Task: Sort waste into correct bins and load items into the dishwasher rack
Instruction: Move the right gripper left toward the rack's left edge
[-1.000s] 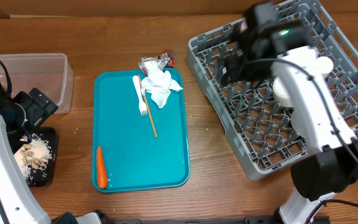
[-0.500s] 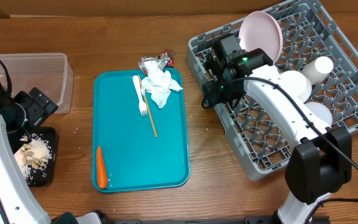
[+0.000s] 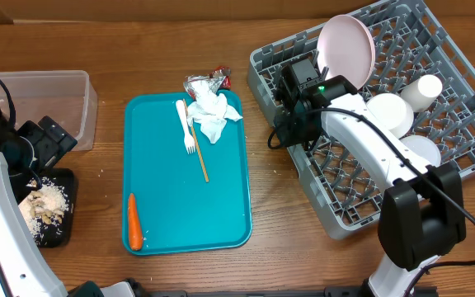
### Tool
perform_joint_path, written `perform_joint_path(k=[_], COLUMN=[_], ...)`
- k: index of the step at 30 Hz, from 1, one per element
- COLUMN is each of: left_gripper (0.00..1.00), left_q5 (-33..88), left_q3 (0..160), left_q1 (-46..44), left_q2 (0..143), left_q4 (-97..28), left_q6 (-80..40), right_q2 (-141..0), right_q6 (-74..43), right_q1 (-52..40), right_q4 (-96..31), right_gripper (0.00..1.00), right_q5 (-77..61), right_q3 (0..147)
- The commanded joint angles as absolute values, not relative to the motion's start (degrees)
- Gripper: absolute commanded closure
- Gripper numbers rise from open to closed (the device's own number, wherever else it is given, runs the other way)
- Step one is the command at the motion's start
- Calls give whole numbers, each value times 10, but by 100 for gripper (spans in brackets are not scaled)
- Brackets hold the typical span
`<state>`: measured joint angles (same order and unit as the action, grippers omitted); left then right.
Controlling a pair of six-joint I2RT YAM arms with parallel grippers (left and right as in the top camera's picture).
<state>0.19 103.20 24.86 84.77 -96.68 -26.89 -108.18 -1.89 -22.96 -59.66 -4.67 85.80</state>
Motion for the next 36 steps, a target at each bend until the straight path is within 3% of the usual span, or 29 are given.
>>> perform_joint_path(k=[1,9,27,36], left_gripper=[0,0,0,0], left_q5=[0,0,0,0], left_q3=[1030,1030,1030,1030], left_q1=[251,251,251,251], left_q2=[850,850,850,850], left_q4=[-968,-968,-966,-966], left_q6=[-275,-275,-275,-275], right_q2=[-1099,-1114,-1114,-1114], right_q6=[-67,-170,-360,-360], right_q1=[-231,-231,-220,-194], right_q4=[-577,-521,-450,-423], right_gripper=[72,96,96,96], right_q5=[-46,-39,25,18], right_q3=[855,855,855,855])
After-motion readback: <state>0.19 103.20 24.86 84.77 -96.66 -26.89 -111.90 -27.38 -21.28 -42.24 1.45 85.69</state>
